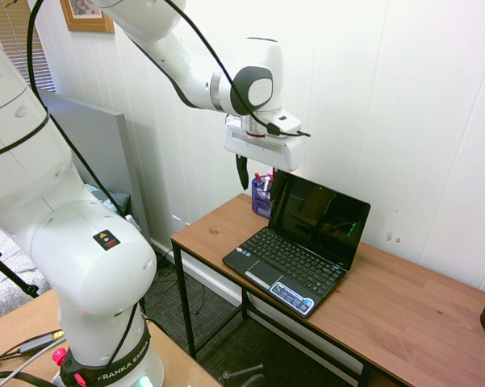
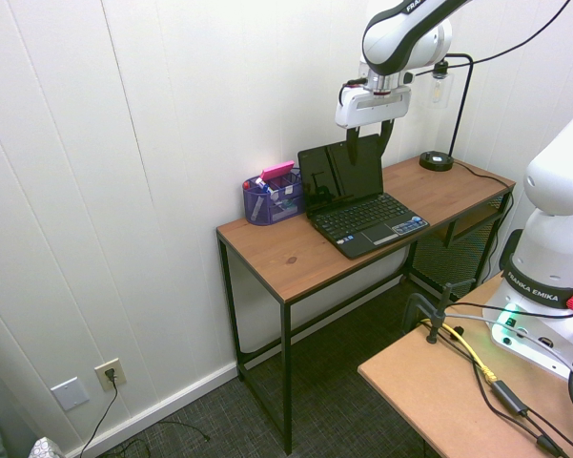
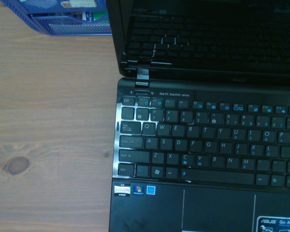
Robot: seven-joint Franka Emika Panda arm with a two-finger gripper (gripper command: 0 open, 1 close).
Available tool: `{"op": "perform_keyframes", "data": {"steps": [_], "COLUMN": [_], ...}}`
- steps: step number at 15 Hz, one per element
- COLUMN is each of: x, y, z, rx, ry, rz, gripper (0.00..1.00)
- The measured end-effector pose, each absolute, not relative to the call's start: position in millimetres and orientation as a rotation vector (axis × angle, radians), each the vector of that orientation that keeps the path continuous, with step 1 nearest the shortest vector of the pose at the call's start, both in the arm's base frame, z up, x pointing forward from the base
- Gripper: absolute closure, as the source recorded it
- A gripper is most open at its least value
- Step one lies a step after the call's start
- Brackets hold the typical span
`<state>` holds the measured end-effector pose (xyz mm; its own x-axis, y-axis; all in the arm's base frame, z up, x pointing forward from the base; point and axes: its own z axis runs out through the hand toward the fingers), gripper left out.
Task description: Close the laptop lid
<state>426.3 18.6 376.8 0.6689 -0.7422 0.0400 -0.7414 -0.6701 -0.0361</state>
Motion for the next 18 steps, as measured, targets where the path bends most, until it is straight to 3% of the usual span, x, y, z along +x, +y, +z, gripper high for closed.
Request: {"op": "perform_keyframes", "data": {"steps": [5,14,15,18], "x": [440.7,550.8,560.9,584.1], "y": [26.9,14.8,10.5,-3.1], "z": [391.1,412.5,408.1,395.3], "rx": [-2.844,-2.768,-2.761,-2.732], "ry": [1.267,1.436,1.466,1.513], "rz": [-0.131,-0.295,-0.298,-0.307], "gripper": [0.00,0.00,1.00,1.00]}}
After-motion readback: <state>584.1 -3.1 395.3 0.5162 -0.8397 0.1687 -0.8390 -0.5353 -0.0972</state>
